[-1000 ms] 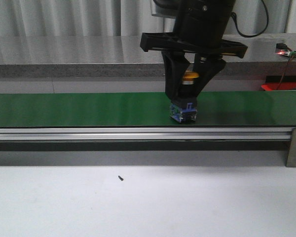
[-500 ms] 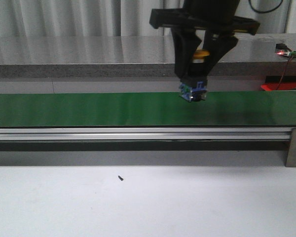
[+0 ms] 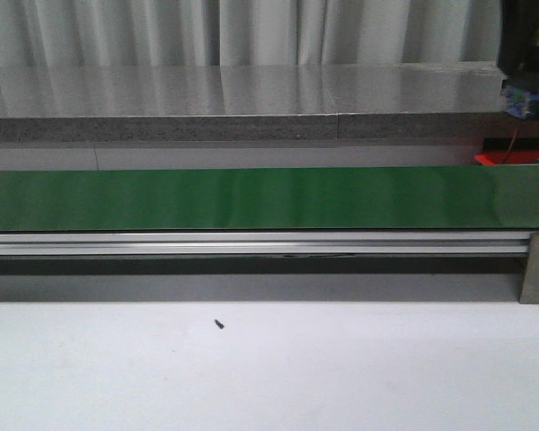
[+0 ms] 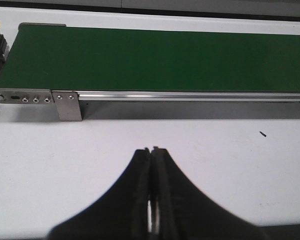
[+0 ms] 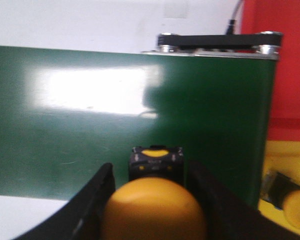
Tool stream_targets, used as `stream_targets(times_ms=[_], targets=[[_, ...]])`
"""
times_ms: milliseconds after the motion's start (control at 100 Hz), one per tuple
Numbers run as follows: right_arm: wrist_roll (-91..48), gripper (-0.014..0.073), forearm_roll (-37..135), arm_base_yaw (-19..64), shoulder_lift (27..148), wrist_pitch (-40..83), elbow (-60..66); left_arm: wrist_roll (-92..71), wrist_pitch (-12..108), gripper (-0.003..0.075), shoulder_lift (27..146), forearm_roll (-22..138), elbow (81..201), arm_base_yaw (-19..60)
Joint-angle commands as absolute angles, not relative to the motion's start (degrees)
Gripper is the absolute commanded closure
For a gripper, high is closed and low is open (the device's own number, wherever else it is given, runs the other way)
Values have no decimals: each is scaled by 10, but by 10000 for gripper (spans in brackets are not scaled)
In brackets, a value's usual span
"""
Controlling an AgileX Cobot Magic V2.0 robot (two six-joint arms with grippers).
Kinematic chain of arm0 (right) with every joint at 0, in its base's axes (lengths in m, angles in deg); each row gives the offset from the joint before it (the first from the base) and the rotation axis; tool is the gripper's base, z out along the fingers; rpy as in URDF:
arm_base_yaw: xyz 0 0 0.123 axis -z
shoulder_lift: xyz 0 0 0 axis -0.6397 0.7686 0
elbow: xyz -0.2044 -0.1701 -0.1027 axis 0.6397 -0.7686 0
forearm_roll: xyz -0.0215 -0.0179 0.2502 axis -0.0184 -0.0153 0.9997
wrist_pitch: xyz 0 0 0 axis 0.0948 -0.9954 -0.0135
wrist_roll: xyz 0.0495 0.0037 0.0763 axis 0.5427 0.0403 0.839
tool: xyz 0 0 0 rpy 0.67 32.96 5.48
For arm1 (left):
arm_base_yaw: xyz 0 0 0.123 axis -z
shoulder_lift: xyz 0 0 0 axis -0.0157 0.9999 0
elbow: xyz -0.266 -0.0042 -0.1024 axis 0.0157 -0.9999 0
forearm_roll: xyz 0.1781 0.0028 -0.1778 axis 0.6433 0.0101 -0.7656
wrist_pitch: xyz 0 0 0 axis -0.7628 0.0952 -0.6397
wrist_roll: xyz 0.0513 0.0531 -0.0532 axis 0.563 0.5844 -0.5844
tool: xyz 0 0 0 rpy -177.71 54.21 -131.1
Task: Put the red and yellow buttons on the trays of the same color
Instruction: 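Carry the button to the yellow tray, lower it beside the first, release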
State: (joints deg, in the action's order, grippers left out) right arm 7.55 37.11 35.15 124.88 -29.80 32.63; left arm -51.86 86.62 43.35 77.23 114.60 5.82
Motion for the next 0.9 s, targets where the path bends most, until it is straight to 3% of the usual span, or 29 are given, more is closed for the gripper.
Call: stream_targets(times_ms=[0, 490, 890], targets=[[73, 400, 366, 392, 1212, -289, 325, -518, 827, 740, 439, 765, 1161, 62], [71, 400, 365, 594, 1206, -223, 239, -518, 827, 740, 439, 765, 1161, 62], [91, 400, 371, 659, 1218, -109, 142, -518, 827, 740, 439, 765, 1161, 62]])
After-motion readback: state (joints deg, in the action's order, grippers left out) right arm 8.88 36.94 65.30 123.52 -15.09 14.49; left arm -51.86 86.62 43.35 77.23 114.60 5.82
